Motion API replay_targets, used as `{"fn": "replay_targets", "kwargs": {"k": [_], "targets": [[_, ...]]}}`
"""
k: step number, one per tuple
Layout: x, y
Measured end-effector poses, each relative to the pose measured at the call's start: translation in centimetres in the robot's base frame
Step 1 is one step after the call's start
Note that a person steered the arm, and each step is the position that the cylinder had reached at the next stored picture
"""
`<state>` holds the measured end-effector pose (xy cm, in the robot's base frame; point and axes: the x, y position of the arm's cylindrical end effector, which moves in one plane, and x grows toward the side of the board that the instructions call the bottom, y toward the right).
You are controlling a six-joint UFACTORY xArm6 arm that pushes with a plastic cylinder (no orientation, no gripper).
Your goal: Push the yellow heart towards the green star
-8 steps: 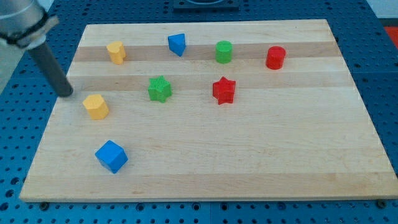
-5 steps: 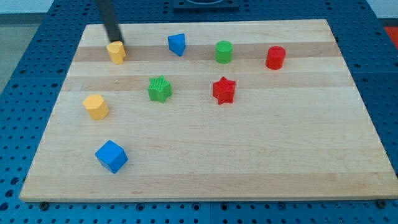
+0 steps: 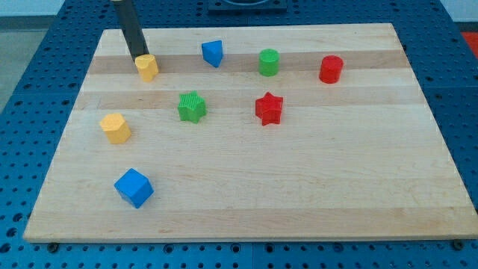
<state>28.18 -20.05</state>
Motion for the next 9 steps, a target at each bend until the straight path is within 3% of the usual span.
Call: {"fn": "replay_targets", "kwargs": {"k": [2, 4, 5, 7, 9], "targets": [[0.0, 1.3], [2.0, 11.2], [1.0, 11.3], [-0.6, 5.9], [3.1, 3.4]]}}
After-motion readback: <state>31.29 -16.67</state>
